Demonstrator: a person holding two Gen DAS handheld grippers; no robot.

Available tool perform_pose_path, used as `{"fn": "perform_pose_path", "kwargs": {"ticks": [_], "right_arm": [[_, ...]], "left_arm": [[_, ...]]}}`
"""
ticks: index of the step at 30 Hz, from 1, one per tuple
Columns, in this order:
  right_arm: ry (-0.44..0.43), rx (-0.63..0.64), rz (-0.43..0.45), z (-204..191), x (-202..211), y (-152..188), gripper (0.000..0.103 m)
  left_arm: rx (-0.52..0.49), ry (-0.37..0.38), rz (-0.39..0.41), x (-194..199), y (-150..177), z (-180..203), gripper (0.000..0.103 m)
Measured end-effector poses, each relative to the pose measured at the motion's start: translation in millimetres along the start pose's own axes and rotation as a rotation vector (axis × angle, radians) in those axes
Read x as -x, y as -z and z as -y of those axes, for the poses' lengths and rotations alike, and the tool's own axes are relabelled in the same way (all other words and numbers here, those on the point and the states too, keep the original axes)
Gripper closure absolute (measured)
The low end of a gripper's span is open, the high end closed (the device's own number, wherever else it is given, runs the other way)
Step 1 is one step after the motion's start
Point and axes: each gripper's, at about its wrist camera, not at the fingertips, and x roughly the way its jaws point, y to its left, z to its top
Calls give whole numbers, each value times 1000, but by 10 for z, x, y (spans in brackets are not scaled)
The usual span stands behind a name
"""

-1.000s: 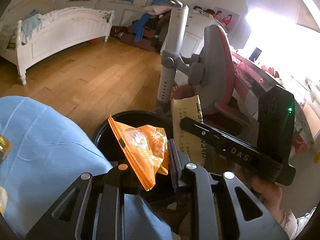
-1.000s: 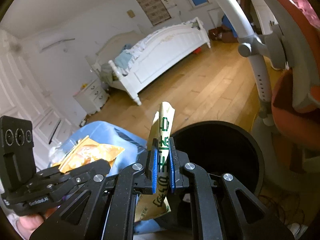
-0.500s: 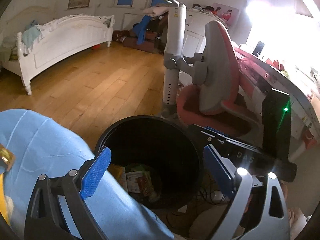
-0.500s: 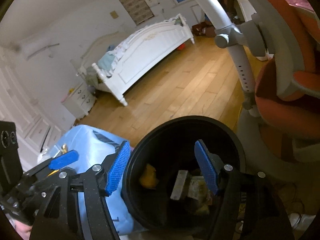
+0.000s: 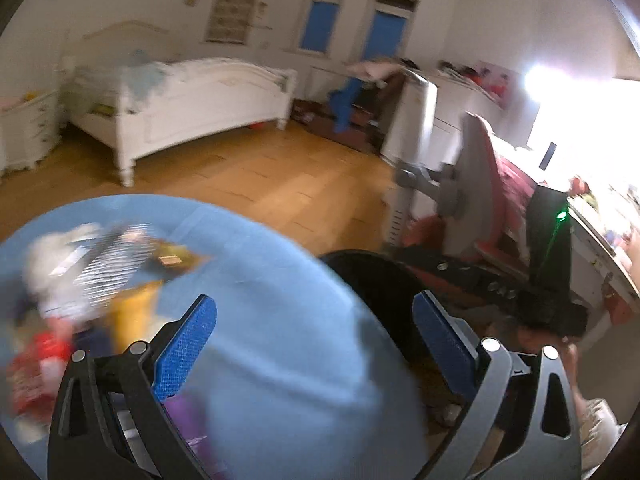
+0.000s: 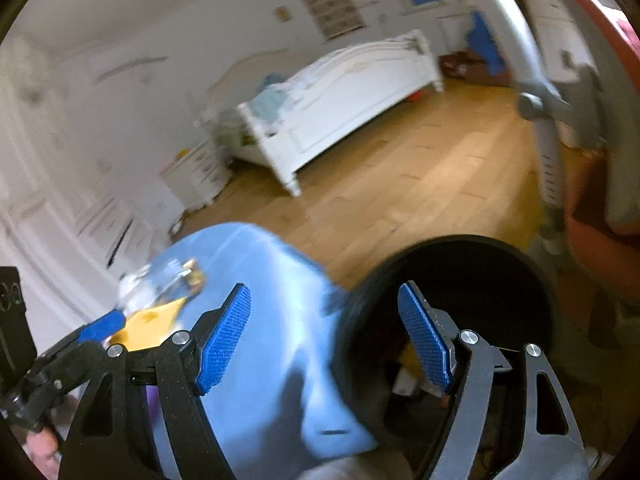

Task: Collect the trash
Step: 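Move both open tools back over the table, then grasp the red Wangzai milk box with the left tool while the right tool grasps the white fluffy ball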

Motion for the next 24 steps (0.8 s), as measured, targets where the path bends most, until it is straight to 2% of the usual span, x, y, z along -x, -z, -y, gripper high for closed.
{"fn": "perform_pose_path", "kwargs": {"ticks": [7,11,14,18,22,24], "right_arm": [[-157,210,-74,-1145,-283,-109,24],[-227,334,-137,-1792,-518,-209,24],[-259,427,-192,-2273,-765,-281,24],[-252,553,-291,-2826,-1215,-301,24],[-236,604,-409,-3113,-1677,-248,24],[-195,624,-455,-3204,-1914,-225,24]], "left_arm": [[2,-214,38,581,237,-873,5],[-65,-242,-30,661,295,-1284,5],[-162,-232,-83,593,307,-1469,5],[-237,-156,-137,490,365,-1631,5],[-294,-82,-172,348,363,-1692,5],[-317,-36,-185,293,367,-1727,5]]}}
